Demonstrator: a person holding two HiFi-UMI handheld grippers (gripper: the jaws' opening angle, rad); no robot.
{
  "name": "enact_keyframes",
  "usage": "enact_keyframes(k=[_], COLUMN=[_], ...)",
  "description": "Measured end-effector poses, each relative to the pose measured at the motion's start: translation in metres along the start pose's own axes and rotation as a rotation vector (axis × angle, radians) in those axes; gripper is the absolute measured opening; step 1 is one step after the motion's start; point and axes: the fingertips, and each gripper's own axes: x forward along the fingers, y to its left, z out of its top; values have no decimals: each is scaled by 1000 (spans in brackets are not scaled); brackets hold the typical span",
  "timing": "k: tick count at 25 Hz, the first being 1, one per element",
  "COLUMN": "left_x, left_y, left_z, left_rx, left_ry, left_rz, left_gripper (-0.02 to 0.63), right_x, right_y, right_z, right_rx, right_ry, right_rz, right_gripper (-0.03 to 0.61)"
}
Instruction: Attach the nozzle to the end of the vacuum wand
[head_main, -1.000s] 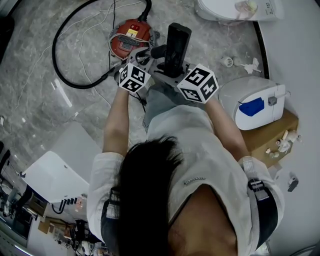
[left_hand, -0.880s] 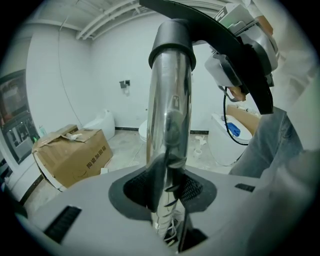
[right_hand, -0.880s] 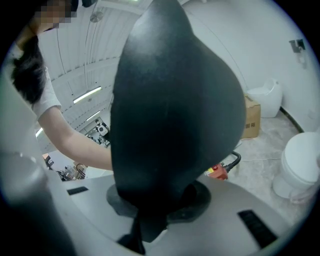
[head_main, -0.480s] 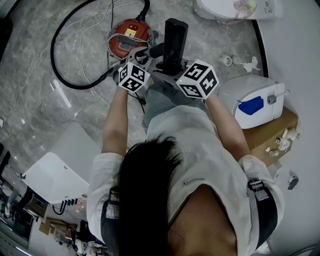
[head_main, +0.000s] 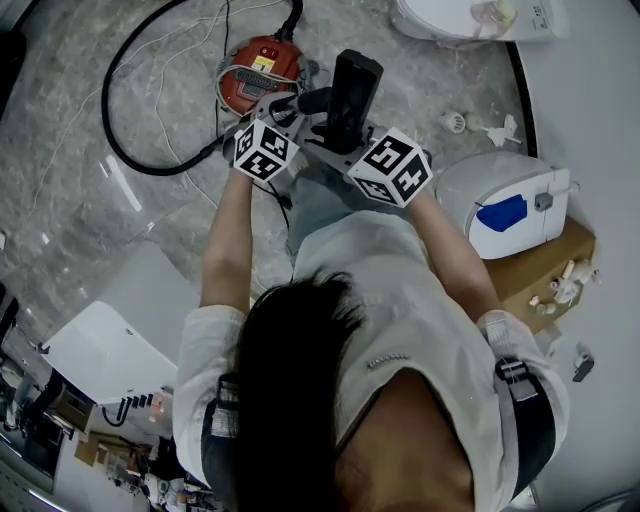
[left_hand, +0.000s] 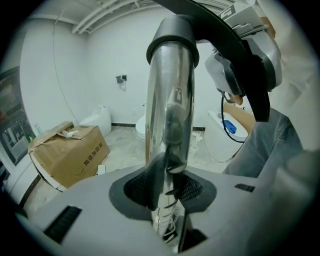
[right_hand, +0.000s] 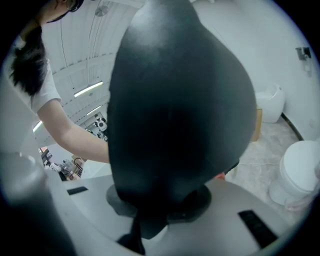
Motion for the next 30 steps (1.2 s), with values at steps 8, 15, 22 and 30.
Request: enact_keyframes(k=[8,15,22,30], left_x=[3,5,5,10], left_y=[-2,1,4,3], left_z=[-1,-1,1,1], left_rx=[-5,-5,-7,21], left_ry=[-5,-4,-31,-35], left_rz=[8,11,19,-9], left_gripper=[112,112,114,114], right_x=[6,8,8,1], right_y=[8,11,9,-2], right_z=[-4,0,3,11], right_rx=[27,120,114,228], right_ry=[62,21,9,-67], right_rz=[45,100,106,128], right_gripper=[112,115,123,299])
